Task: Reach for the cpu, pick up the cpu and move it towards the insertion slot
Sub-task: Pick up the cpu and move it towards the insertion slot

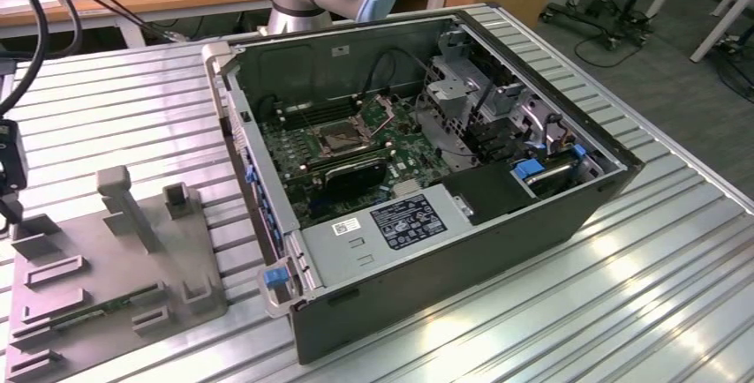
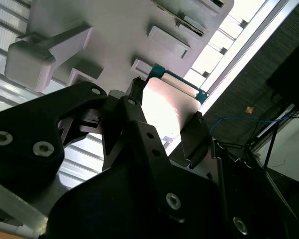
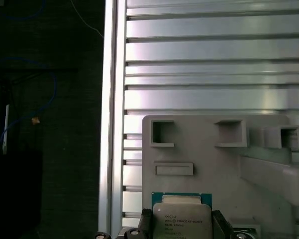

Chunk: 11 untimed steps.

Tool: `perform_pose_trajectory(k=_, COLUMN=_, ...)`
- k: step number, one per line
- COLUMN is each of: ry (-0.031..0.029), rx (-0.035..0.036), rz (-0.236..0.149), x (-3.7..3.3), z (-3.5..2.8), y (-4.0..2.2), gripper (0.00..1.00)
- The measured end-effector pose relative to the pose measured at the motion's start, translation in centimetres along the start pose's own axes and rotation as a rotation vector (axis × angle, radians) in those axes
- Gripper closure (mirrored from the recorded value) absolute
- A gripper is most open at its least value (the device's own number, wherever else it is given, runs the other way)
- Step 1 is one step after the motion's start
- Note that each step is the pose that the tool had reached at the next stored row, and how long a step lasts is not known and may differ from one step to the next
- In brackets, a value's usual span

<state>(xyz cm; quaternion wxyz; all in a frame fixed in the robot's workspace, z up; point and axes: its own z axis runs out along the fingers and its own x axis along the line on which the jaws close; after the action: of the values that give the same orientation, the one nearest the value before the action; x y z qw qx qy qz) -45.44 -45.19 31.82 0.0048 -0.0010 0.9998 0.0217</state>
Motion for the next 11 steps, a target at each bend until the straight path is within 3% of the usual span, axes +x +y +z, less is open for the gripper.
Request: perform_pose_trajectory(k=11, ry=0.0, rx=0.0006, rz=0.0, x=-0.01, z=-0.74, y=0.03, gripper=0.45)
